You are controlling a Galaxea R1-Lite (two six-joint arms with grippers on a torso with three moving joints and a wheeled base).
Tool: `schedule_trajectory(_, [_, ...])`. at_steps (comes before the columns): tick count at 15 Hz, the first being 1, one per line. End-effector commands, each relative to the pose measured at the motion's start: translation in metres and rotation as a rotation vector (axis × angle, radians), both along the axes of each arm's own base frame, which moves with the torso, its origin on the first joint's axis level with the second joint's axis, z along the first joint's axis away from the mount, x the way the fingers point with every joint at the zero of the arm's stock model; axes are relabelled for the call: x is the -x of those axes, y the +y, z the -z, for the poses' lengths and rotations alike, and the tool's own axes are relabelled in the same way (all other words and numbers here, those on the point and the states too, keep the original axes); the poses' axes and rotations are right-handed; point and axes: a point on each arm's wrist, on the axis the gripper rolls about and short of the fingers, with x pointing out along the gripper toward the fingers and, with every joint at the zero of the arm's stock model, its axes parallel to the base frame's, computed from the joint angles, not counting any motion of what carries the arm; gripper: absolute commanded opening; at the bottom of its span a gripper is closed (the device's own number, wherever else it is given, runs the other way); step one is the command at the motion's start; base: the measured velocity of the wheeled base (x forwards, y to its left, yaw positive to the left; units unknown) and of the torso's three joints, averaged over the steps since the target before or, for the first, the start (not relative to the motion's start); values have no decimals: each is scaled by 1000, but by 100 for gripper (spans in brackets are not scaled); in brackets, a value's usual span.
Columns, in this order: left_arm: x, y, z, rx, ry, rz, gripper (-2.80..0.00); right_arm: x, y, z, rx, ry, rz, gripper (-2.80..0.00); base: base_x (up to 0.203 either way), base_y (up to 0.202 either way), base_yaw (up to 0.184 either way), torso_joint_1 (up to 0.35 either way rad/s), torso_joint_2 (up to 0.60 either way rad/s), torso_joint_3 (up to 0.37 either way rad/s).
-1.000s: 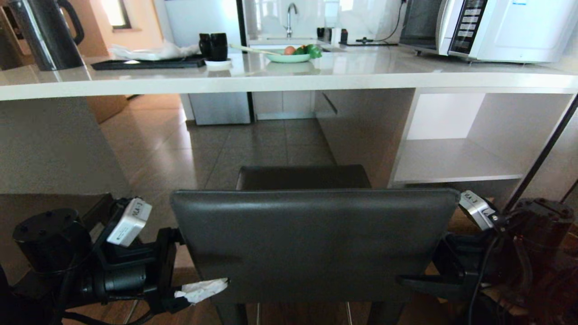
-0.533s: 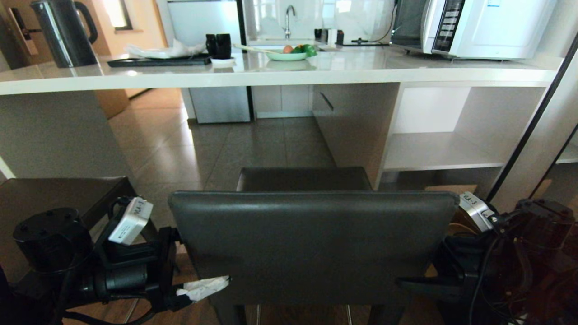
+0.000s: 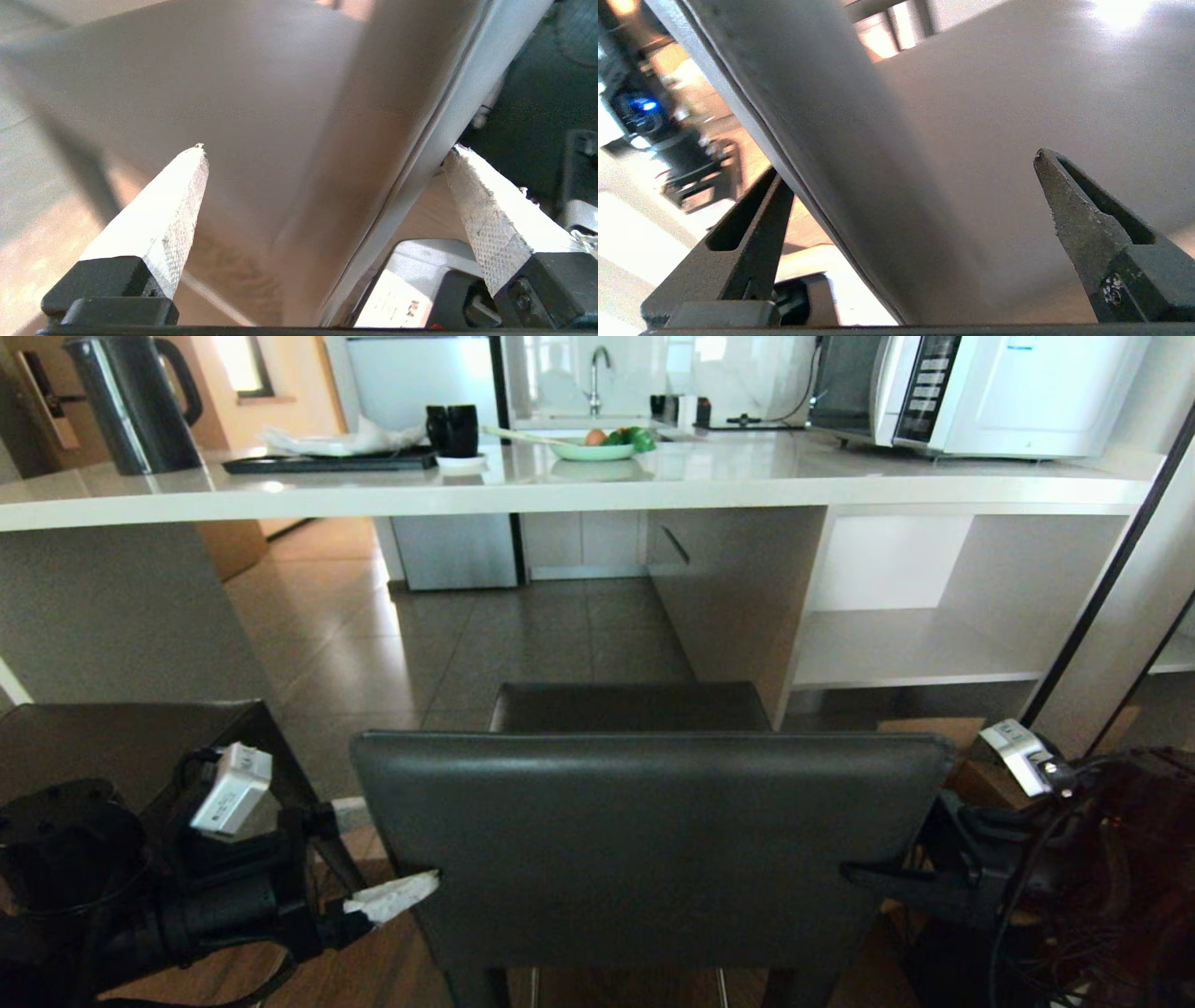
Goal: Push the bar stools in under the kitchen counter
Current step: Pull the gray chair out from under the dining table, then push the gray chair back under the dining table
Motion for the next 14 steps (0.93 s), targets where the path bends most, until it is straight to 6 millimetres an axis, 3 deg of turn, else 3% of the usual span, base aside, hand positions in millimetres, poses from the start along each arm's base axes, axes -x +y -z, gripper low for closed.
schedule_trajectory(1, [6, 21, -2, 2, -6, -80, 0, 1, -27, -3, -2, -15, 89, 0, 0, 0, 0, 0, 0, 0])
schedule_trajectory(6, [49, 69, -15, 22, -32, -353, 0, 23, -80, -15, 7, -55, 298, 0, 0, 0, 0, 0, 0, 0])
schedule_trajectory(9, [60, 75, -37, 129, -25, -408, 0, 41, -79, -23, 11, -77, 322, 0, 0, 0, 0, 0, 0, 0])
schedule_trajectory(11, [59, 76, -44, 128, -56, -420, 0, 38, -81, -29, 10, -93, 365, 0, 0, 0, 0, 0, 0, 0])
schedule_trajectory(14, [59, 78, -53, 130, -125, -571, 0, 28, -83, -40, -17, -105, 652, 0, 0, 0, 0, 0, 0, 0])
